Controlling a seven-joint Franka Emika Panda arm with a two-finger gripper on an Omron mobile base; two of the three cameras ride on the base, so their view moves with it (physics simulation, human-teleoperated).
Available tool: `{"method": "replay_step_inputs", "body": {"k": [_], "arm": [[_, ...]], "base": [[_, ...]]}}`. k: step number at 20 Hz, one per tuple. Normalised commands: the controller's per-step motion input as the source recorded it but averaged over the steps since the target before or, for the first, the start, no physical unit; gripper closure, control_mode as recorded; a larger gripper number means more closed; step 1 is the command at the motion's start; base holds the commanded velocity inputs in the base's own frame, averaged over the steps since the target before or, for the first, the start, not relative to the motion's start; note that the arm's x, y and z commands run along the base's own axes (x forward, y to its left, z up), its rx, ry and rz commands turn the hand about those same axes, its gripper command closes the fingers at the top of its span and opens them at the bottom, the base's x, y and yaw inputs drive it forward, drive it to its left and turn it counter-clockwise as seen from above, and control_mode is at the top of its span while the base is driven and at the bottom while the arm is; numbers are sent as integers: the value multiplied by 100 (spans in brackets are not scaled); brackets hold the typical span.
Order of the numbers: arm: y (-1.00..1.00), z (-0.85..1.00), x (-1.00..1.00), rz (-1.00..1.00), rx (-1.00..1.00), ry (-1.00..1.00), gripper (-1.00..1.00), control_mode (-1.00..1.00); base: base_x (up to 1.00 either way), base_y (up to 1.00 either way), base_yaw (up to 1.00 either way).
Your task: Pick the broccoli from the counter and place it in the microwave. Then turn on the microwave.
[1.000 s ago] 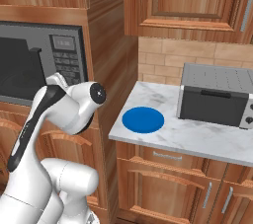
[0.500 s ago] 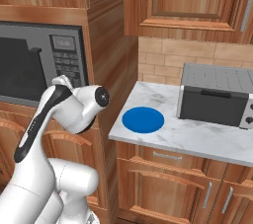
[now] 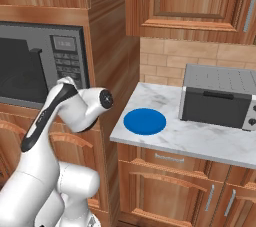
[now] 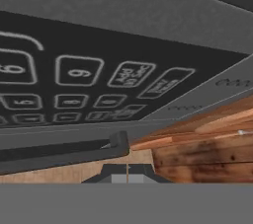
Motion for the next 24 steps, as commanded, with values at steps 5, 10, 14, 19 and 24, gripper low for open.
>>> {"method": "replay_step_inputs", "body": {"k": [5, 10, 14, 19, 24], "arm": [[8, -13, 22, 0, 1, 0, 100, -100], [10, -11, 24, 0, 1, 0, 100, -100], [8, -11, 24, 0, 1, 0, 100, -100], [2, -11, 21, 0, 2, 0, 100, -100], [1, -11, 23, 0, 0, -1, 100, -100]], "base": [[0, 0, 0], [0, 0, 0], [0, 0, 0], [0, 0, 0], [0, 0, 0]]}}
